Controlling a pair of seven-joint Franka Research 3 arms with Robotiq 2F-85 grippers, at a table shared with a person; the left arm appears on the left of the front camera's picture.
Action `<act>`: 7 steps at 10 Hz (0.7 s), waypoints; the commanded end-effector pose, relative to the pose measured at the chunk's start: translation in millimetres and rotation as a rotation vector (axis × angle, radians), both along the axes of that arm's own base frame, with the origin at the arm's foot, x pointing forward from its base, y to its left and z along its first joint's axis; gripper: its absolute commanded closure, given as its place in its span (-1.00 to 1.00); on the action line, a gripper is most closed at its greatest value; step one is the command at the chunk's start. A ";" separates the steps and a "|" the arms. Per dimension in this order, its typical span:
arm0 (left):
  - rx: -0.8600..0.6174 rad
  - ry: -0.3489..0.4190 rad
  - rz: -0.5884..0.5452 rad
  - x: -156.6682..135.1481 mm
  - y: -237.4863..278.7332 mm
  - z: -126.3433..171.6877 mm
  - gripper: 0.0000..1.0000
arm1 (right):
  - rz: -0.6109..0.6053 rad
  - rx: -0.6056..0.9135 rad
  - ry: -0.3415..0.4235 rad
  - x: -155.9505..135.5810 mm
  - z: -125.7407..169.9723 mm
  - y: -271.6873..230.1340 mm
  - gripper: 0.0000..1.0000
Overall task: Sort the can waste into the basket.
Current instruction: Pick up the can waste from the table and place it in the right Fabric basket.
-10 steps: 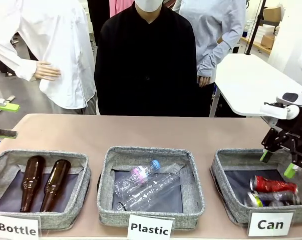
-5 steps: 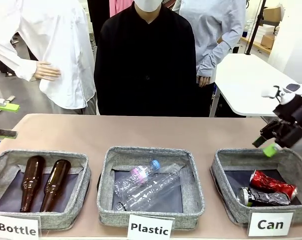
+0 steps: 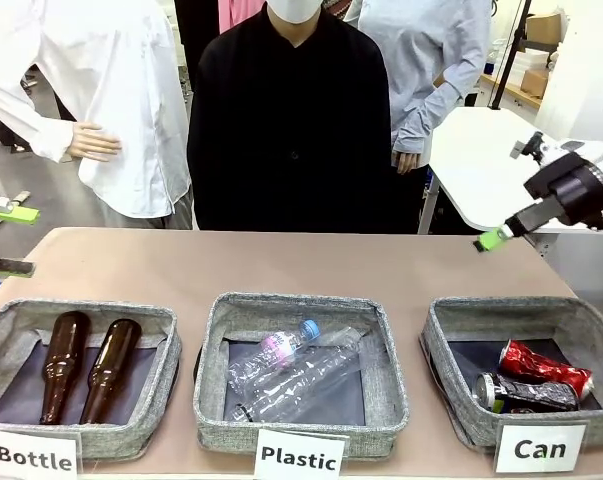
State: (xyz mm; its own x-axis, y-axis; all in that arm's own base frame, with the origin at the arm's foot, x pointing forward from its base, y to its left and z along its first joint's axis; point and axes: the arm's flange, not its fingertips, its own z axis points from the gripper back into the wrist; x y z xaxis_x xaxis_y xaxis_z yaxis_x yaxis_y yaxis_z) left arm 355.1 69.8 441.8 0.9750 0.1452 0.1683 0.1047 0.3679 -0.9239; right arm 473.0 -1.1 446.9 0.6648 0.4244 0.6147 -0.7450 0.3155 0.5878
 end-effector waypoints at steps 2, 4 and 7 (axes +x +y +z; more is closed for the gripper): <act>-0.003 0.004 -0.007 -3.0 1.1 2.4 -1.00 | -0.239 0.139 0.072 55.5 -27.4 18.9 -1.00; -0.003 0.004 -0.007 -3.0 1.1 2.4 -1.00 | -0.217 0.195 0.155 56.2 -42.5 24.8 -1.00; -0.003 0.004 -0.007 -3.0 1.1 2.4 -1.00 | -0.198 0.162 0.123 54.0 -50.0 22.8 -1.00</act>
